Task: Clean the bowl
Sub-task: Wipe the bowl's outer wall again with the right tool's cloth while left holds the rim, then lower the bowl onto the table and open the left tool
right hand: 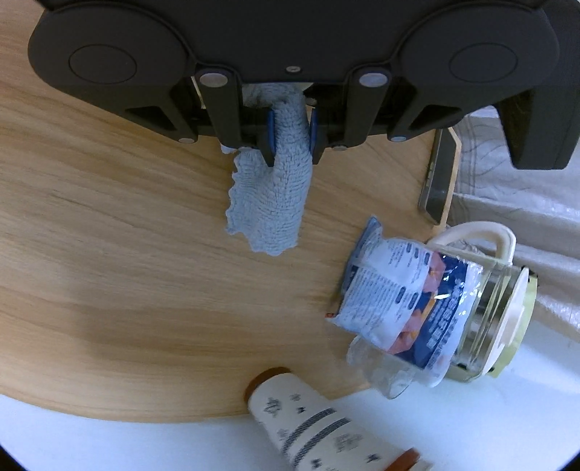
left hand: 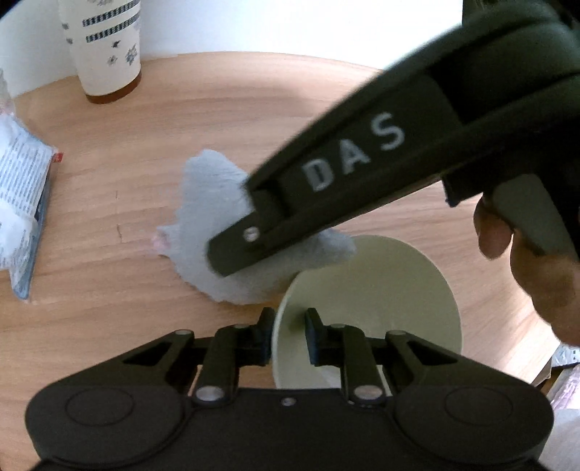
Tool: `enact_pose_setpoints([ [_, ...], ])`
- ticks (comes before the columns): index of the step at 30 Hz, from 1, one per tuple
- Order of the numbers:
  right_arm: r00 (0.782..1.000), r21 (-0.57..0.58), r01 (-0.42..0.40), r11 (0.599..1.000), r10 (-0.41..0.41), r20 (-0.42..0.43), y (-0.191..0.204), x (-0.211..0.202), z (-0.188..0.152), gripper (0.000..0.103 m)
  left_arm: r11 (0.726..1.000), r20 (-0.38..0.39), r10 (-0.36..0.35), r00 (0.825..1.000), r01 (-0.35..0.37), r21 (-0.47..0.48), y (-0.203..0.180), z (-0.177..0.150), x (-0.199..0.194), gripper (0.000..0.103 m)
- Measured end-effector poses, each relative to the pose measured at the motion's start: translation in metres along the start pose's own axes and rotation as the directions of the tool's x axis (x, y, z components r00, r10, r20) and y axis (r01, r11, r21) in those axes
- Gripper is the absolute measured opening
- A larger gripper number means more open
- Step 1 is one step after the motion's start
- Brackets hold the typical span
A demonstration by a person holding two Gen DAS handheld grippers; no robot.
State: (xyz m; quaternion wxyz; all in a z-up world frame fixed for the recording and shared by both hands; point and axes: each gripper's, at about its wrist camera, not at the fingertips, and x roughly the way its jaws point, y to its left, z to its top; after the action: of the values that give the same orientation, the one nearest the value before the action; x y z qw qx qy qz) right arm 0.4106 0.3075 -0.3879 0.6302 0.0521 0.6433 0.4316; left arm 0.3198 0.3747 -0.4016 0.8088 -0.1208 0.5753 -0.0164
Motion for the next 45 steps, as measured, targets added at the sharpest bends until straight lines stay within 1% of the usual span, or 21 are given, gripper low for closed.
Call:
enact_pose_setpoints([
  [6, 0.999, 0.099, 0.015, 0.995, -0.019, 0.043, -0.035, -0.023, -0.009, 0.020, 1.000, -0.004, 0.005, 1.000, -0.005, -0.011, 0.000, -0.002, 0.001, 0.018],
  [9, 0.998, 0.149, 0.021, 0.989, -0.031, 0.062, -0.051, -0.036, -0.019, 0.020, 1.000, -0.005, 0.008, 1.000, -0.008, -0.021, 0.000, -0.001, 0.003, 0.018],
  [16, 0.994, 0.232, 0.026, 0.972, -0.049, 0.095, -0.075, -0.056, -0.048, 0.020, 0.999, -0.005, 0.019, 1.000, -0.019, -0.040, -0.001, -0.003, 0.007, 0.018],
  [22, 0.992, 0.269, 0.017, 0.963, -0.050, 0.117, -0.084, -0.070, -0.072, 0.020, 0.998, 0.001, 0.026, 1.000, -0.026, -0.055, 0.009, 0.004, 0.010, 0.019],
  [24, 0.990, 0.274, 0.009, 0.962, -0.047, 0.134, -0.084, -0.076, -0.080, 0.020, 0.997, -0.004, 0.025, 1.000, -0.025, -0.073, 0.011, 0.005, 0.010, 0.018],
  [26, 0.984, 0.270, 0.017, 0.963, -0.064, 0.167, -0.083, -0.084, -0.086, 0.020, 0.993, -0.015, 0.017, 1.000, -0.018, -0.118, 0.015, 0.005, 0.009, 0.020],
  [27, 0.980, 0.266, 0.025, 0.964, -0.076, 0.185, -0.082, -0.088, -0.088, 0.020, 0.990, -0.020, 0.012, 1.000, -0.014, -0.138, 0.016, 0.005, 0.009, 0.027],
  [28, 0.973, 0.266, 0.037, 0.963, -0.095, 0.210, -0.083, -0.095, -0.092, 0.020, 0.989, -0.020, 0.004, 1.000, -0.007, -0.146, 0.016, 0.005, 0.007, 0.030],
  [30, 0.960, 0.275, 0.053, 0.960, -0.125, 0.250, -0.087, -0.106, -0.098, 0.020, 0.990, -0.004, 0.007, 1.000, -0.007, -0.142, 0.014, 0.004, 0.003, 0.046],
  [32, 0.949, 0.291, 0.065, 0.955, -0.149, 0.277, -0.095, -0.115, -0.104, 0.020, 0.992, 0.000, 0.029, 1.000, -0.029, -0.122, 0.011, 0.004, 0.000, 0.049],
  [34, 0.943, 0.314, 0.080, 0.946, -0.174, 0.284, -0.104, -0.119, -0.110, 0.020, 0.993, 0.002, 0.035, 0.999, -0.034, -0.114, 0.009, 0.004, -0.003, 0.056],
  [36, 0.937, 0.336, 0.094, 0.937, -0.197, 0.289, -0.113, -0.122, -0.117, 0.020, 0.993, 0.004, 0.040, 0.999, -0.040, -0.115, 0.008, 0.003, -0.006, 0.068],
  [37, 0.935, 0.347, 0.098, 0.933, -0.205, 0.289, -0.117, -0.123, -0.120, 0.020, 0.992, 0.006, 0.050, 0.999, -0.049, -0.114, 0.007, 0.003, -0.008, 0.071],
  [39, 0.932, 0.369, 0.106, 0.923, -0.221, 0.288, -0.125, -0.124, -0.126, 0.020, 0.993, 0.016, 0.062, 0.998, -0.060, -0.098, 0.004, 0.002, -0.012, 0.081],
  [43, 0.923, 0.384, 0.129, 0.914, -0.252, 0.290, -0.136, -0.126, -0.134, 0.020, 0.993, 0.030, 0.089, 0.996, -0.086, -0.087, -0.001, 0.001, -0.020, 0.086],
  [45, 0.923, 0.394, 0.132, 0.910, -0.257, 0.286, -0.142, -0.127, -0.137, 0.020, 0.992, 0.027, 0.092, 0.995, -0.089, -0.088, -0.002, 0.002, -0.023, 0.094],
])
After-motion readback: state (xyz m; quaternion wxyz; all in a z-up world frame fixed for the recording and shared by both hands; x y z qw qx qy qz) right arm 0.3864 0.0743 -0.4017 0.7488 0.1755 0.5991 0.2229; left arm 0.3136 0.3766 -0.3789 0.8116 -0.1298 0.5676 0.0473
